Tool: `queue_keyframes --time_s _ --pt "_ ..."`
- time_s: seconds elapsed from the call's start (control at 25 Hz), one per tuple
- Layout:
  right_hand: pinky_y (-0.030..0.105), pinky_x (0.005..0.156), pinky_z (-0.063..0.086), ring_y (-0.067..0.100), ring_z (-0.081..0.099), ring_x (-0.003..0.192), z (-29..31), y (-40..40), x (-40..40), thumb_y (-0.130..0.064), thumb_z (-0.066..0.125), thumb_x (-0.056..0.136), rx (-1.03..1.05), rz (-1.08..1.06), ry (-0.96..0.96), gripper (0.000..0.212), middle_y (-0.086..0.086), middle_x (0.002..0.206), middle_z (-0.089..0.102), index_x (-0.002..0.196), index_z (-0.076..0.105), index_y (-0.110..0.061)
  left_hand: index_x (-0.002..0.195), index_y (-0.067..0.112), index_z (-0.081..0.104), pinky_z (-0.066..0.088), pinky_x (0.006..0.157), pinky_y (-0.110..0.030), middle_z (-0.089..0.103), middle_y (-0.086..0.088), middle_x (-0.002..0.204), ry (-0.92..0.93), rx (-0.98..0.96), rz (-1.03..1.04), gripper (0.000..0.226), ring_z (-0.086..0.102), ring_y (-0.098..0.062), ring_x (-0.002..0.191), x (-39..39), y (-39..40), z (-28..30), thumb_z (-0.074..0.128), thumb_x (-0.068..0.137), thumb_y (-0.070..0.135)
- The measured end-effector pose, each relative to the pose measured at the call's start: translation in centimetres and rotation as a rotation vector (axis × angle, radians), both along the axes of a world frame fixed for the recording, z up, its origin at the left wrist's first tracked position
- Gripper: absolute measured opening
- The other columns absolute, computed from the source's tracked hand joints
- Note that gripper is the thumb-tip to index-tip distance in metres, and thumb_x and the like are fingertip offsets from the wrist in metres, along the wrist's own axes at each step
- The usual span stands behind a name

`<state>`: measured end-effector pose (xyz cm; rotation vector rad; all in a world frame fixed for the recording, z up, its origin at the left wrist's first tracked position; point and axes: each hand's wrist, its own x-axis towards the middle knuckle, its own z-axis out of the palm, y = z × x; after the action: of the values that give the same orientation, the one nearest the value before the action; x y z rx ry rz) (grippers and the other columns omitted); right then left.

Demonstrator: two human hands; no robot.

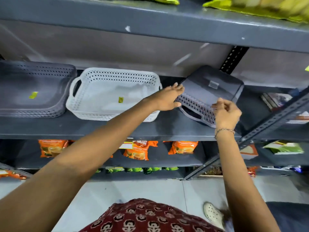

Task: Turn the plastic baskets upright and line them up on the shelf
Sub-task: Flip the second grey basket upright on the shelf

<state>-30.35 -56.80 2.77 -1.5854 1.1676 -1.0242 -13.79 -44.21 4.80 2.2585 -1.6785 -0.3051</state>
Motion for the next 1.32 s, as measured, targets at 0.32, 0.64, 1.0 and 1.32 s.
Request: queue_keyframes --time_s 0.32,0.64,1.0,1.32 --pt "0.034 0.076 0.046 0.014 0.045 0.075 -3.6 -5.1 -5.2 -0.023 0.034 0.098 0.903 0.010 -0.374 0.029 0.007 0.101 0.045 0.107 0.058 -0.008 0.146 0.001 -0.012 0.000 0.120 -0.036 -0.015 -0.015 0.158 -0.135 0.161 -0.003 0.112 -0.013 -0.027 0.146 -4.0 -7.6 -4.1 0.072 0.079 0.032" --pt "0.026 0.072 0.049 0.014 0.050 0.061 -2.0 -5.2 -4.4 -0.025 0.027 0.098 1.008 0.082 -0.611 0.040 0.004 0.061 0.054 0.064 0.044 -0.014 0.146 0.003 -0.013 -0.002 0.118 -0.035 -0.013 -0.013 0.158 -0.172 -0.001 0.103 0.127 -0.014 -0.025 0.145 -4.1 -7.9 -6.0 0.081 0.066 0.035" --pt "0.028 0.080 0.058 0.022 0.071 0.089 1.6 -5.9 -3.6 -0.027 0.039 0.098 0.602 0.386 -0.716 0.033 0.011 0.089 0.074 0.086 0.064 -0.009 0.127 0.020 0.044 0.041 0.078 -0.010 0.063 0.011 0.106 0.300 -0.614 0.565 0.084 0.056 -0.003 0.092 -6.6 -7.2 -4.8 0.071 0.057 0.058" --pt "0.034 0.086 0.052 0.021 0.068 0.078 -2.2 -10.9 -5.7 -0.009 0.040 0.093 0.250 0.166 -0.193 0.026 0.012 0.086 0.069 0.080 0.061 -0.014 0.077 0.020 0.065 0.052 0.093 -0.048 0.070 -0.007 0.098 1.021 -0.564 0.952 0.045 0.065 -0.026 0.094 -6.5 -7.6 -6.1 0.060 0.057 0.060"
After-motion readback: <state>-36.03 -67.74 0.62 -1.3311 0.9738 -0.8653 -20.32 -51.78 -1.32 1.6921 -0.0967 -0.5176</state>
